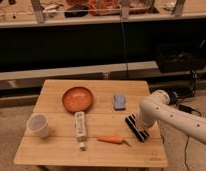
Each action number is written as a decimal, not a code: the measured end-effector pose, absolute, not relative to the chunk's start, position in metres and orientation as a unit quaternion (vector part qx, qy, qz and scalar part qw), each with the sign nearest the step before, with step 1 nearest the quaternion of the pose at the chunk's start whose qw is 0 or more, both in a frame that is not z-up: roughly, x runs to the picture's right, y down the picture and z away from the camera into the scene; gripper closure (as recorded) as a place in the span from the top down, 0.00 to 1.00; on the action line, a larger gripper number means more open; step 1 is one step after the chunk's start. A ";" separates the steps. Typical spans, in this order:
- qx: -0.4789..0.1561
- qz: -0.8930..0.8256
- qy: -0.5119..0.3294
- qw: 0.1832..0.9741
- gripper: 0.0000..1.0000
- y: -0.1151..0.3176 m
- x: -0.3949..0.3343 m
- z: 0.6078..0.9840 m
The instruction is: Push the eraser across the table
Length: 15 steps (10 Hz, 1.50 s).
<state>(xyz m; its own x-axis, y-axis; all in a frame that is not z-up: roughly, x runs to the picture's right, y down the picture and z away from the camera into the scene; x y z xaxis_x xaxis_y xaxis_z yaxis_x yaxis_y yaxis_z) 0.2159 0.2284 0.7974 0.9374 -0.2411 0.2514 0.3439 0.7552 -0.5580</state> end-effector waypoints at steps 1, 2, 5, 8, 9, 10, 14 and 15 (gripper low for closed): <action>-0.312 -0.157 -0.083 0.933 0.01 0.229 0.217 0.797; -0.311 -0.158 -0.084 0.933 0.01 0.230 0.218 0.798; -0.308 -0.161 -0.085 0.934 0.01 0.233 0.219 0.800; -0.305 -0.164 -0.086 0.934 0.01 0.236 0.218 0.803; -0.305 -0.164 -0.086 0.934 0.01 0.236 0.219 0.803; -0.305 -0.165 -0.086 0.934 0.01 0.235 0.218 0.802; -0.303 -0.168 -0.087 0.934 0.01 0.238 0.217 0.804; -0.302 -0.168 -0.086 0.934 0.01 0.237 0.217 0.802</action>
<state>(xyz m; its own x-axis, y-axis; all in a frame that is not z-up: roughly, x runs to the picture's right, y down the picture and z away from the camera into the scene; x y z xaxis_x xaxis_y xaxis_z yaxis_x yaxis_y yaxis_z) 0.2173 0.2367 0.8024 0.9287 -0.2615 0.2629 0.3660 0.7608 -0.5360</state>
